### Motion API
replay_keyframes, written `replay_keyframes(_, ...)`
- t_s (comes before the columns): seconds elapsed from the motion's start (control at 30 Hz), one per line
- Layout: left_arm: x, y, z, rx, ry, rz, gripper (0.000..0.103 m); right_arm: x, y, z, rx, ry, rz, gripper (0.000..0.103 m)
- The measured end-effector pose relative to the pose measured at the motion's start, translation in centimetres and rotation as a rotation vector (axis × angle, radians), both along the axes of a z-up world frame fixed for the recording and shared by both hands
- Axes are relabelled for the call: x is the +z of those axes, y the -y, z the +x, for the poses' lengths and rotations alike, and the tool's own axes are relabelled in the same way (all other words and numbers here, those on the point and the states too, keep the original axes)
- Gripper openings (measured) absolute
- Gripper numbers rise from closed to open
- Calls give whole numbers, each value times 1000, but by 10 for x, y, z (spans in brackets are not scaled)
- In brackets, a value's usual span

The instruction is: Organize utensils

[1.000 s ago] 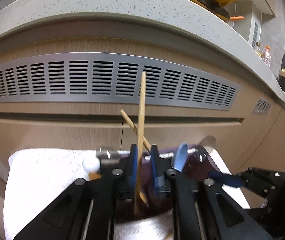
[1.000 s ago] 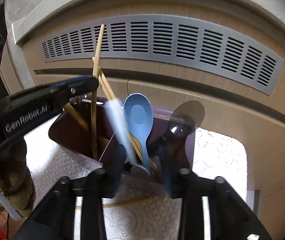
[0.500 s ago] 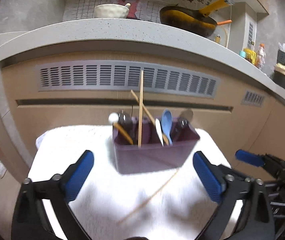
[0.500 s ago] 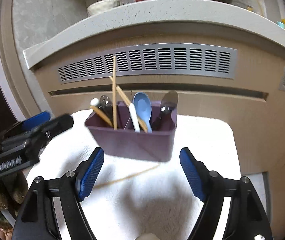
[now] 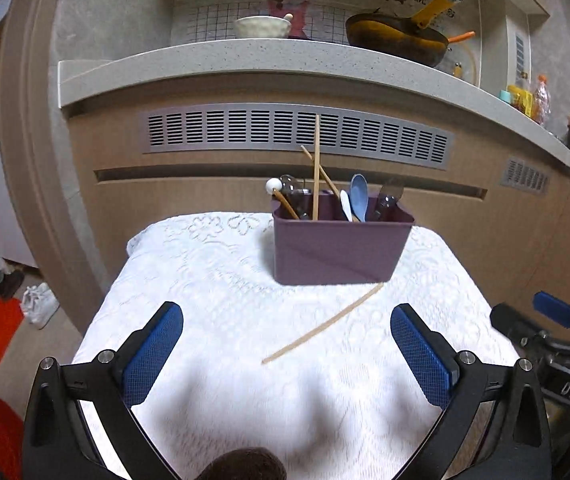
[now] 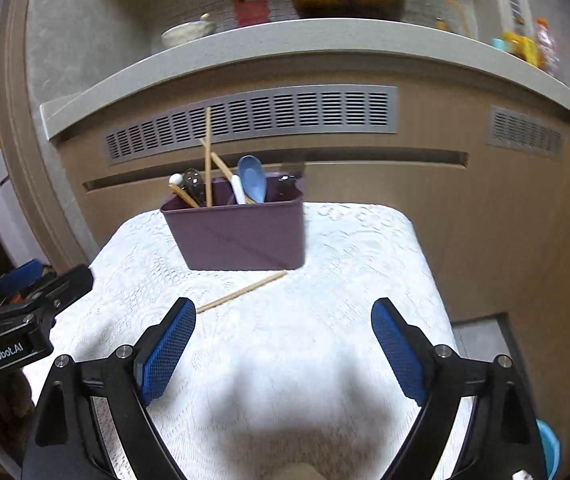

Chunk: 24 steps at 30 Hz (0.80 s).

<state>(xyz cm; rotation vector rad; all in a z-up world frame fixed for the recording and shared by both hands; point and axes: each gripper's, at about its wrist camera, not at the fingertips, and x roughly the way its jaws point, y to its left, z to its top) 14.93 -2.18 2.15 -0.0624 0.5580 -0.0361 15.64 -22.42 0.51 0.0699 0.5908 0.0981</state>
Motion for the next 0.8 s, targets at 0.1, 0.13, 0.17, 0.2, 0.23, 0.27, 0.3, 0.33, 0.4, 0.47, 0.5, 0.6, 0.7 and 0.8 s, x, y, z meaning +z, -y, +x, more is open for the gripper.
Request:
replay_keyframes(0.1, 2, 4, -16, -20, 8, 9, 103, 1, 6, -17, -30, 16, 4, 90)
replay_keyframes(0.13, 2, 5, -19, -24, 11, 12, 103, 1, 7, -21, -34, 19, 3, 92)
replay_keyframes(0.17, 3, 7, -24, -31, 16, 17, 103, 2, 7, -25, -38, 25, 2, 95)
replay_keyframes(0.2, 4, 9, -27, -37, 19, 21, 103, 2, 7, -28, -41, 31, 1, 96)
replay_keyframes(0.23, 5, 11, -28, -43, 20, 24, 103, 3, 7, -32, -44, 37, -6, 96)
replay_keyframes(0.27, 5, 13, -30, -50, 20, 26, 103, 3, 5, -34, -45, 43, -16, 96)
replay_keyframes(0.3, 6, 14, -31, -53, 20, 26, 103, 3, 4, -36, -47, 48, -27, 96)
replay_keyframes(0.33, 7, 15, -32, -57, 19, 28, 103, 4, 3, -37, -48, 54, -38, 96)
replay_keyframes(0.4, 8, 16, -32, -63, 17, 29, 103, 5, 3, -40, -49, 61, -46, 97)
replay_keyframes(0.47, 9, 16, -33, -64, 14, 25, 103, 6, 3, -41, -48, 64, -48, 97)
replay_keyframes(0.5, 9, 16, -33, -64, 12, 23, 103, 6, 3, -42, -48, 65, -49, 97)
replay_keyframes(0.6, 9, 16, -33, -61, 9, 18, 103, 6, 4, -42, -47, 64, -48, 97)
replay_keyframes(0.7, 9, 16, -33, -62, 9, 18, 103, 6, 5, -42, -48, 66, -49, 97)
replay_keyframes(0.8, 9, 17, -33, -66, 7, 21, 103, 6, 5, -42, -47, 64, -48, 97)
